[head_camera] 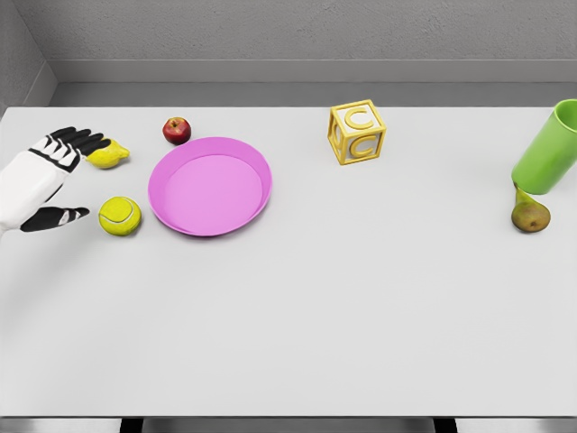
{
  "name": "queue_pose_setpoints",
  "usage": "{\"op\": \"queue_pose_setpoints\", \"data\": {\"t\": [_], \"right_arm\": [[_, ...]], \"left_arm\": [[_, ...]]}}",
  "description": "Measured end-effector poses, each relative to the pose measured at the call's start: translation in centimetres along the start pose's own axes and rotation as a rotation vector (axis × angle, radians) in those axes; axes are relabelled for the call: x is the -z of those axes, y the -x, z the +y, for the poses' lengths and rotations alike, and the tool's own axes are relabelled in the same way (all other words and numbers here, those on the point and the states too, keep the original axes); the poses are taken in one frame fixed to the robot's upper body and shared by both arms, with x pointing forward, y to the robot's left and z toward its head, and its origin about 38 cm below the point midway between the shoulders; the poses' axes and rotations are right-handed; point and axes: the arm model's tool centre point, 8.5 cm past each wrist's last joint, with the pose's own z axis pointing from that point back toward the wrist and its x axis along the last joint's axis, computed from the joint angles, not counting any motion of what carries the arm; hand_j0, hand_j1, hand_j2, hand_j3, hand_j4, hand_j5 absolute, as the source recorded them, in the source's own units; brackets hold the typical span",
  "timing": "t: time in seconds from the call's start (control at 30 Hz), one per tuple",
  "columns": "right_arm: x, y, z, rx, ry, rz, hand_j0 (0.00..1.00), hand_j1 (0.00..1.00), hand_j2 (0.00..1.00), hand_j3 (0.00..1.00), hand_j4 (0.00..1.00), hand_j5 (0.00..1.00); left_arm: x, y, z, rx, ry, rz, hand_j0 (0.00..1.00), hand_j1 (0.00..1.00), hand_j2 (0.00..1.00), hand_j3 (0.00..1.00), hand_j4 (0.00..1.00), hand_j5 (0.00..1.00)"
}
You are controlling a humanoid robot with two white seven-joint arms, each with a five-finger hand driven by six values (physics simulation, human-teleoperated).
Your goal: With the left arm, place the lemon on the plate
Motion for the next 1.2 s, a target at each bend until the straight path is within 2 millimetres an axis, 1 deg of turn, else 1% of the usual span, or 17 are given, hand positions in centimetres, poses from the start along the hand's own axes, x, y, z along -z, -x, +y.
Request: {"op": "queue_pose_setpoints", "data": {"t": [0.07, 0.1, 0.13, 0.37, 0.47, 0.57, 0.63, 0.7, 0.8, 0.9, 0.97, 1.0, 1.03, 1.07, 1.13, 1.2], "right_arm": [[0.0, 0.0, 0.0, -0.004, -0.001, 0.0, 1.0, 1.0, 1.0, 1.0, 1.0, 1.0], [-0.2, 0.8, 0.0, -0.007, -0.001, 0.014, 1.0, 1.0, 1.0, 1.0, 1.0, 1.0], [-0.3, 1.1, 0.0, -0.01, -0.002, 0.019, 1.0, 1.0, 1.0, 1.0, 1.0, 1.0], [-0.2, 1.1, 0.0, -0.014, -0.004, 0.018, 1.0, 1.0, 1.0, 1.0, 1.0, 1.0], [-0.2, 1.1, 0.0, -0.014, -0.004, 0.019, 1.0, 1.0, 1.0, 1.0, 1.0, 1.0], [-0.2, 1.1, 0.0, -0.014, -0.004, 0.019, 1.0, 1.0, 1.0, 1.0, 1.0, 1.0], [-0.3, 1.1, 0.0, -0.014, -0.004, 0.019, 1.0, 1.0, 1.0, 1.0, 1.0, 1.0], [-0.3, 1.1, 0.0, -0.014, -0.004, 0.019, 1.0, 1.0, 1.0, 1.0, 1.0, 1.0], [-0.3, 1.1, 0.0, -0.014, -0.004, 0.019, 1.0, 1.0, 1.0, 1.0, 1.0, 1.0], [-0.3, 1.1, 0.0, -0.014, -0.004, 0.019, 1.0, 1.0, 1.0, 1.0, 1.0, 1.0], [-0.3, 1.1, 0.0, -0.014, -0.004, 0.019, 1.0, 1.0, 1.0, 1.0, 1.0, 1.0], [-0.3, 1.1, 0.0, -0.014, -0.004, 0.019, 1.0, 1.0, 1.0, 1.0, 1.0, 1.0], [-0.3, 1.1, 0.0, -0.014, -0.004, 0.019, 1.0, 1.0, 1.0, 1.0, 1.0, 1.0], [-0.3, 1.1, 0.0, -0.014, -0.004, 0.019, 1.0, 1.0, 1.0, 1.0, 1.0, 1.0], [-0.3, 1.1, 0.0, -0.014, -0.004, 0.019, 1.0, 1.0, 1.0, 1.0, 1.0, 1.0], [-0.3, 1.1, 0.0, -0.014, -0.004, 0.019, 1.0, 1.0, 1.0, 1.0, 1.0, 1.0]], "left_arm": [[0.0, 0.0, 0.0, 0.002, 0.001, 0.0, 1.0, 1.0, 1.0, 1.0, 1.0, 1.0], [0.0, 0.1, 0.2, 0.004, -0.001, 0.0, 1.0, 1.0, 1.0, 1.0, 1.0, 1.0], [0.1, 0.1, 0.3, 0.006, -0.003, -0.001, 1.0, 1.0, 1.0, 1.0, 1.0, 1.0], [0.1, 0.0, 0.2, 0.015, 0.011, -0.004, 1.0, 1.0, 1.0, 1.0, 1.0, 1.0], [0.6, 0.0, 0.9, 0.032, 0.015, -0.016, 1.0, 1.0, 1.0, 1.0, 1.0, 1.0], [0.6, 0.2, 1.3, 0.048, 0.028, -0.017, 1.0, 1.0, 1.0, 1.0, 1.0, 1.0], [0.9, 0.5, 2.2, 0.066, 0.019, -0.017, 1.0, 1.0, 1.0, 1.0, 1.0, 1.0], [0.8, 0.6, 2.5, 0.071, 0.017, -0.016, 1.0, 1.0, 1.0, 1.0, 1.0, 1.0], [0.8, 0.1, 2.5, 0.051, 0.043, -0.031, 1.0, 1.0, 1.0, 1.0, 1.0, 1.0], [1.2, -0.5, 2.6, 0.008, 0.141, -0.054, 1.0, 1.0, 1.0, 1.0, 1.0, 1.0], [1.5, -1.2, 3.4, 0.004, 0.198, -0.08, 1.0, 1.0, 1.0, 1.0, 1.0, 1.0], [2.2, -1.5, 4.6, 0.022, 0.211, -0.101, 1.0, 1.0, 1.0, 1.0, 1.0, 1.0], [2.5, -1.8, 5.3, 0.035, 0.233, -0.115, 1.0, 1.0, 1.0, 1.0, 1.0, 1.0], [2.7, -1.9, 5.7, 0.043, 0.252, -0.123, 1.0, 1.0, 1.0, 1.0, 1.0, 1.0], [3.5, -2.0, 7.2, 0.071, 0.255, -0.134, 1.0, 1.0, 1.0, 1.0, 1.0, 1.0], [4.1, -1.7, 8.1, 0.083, 0.254, -0.12, 1.0, 1.0, 1.0, 1.0, 1.0, 1.0]]}}
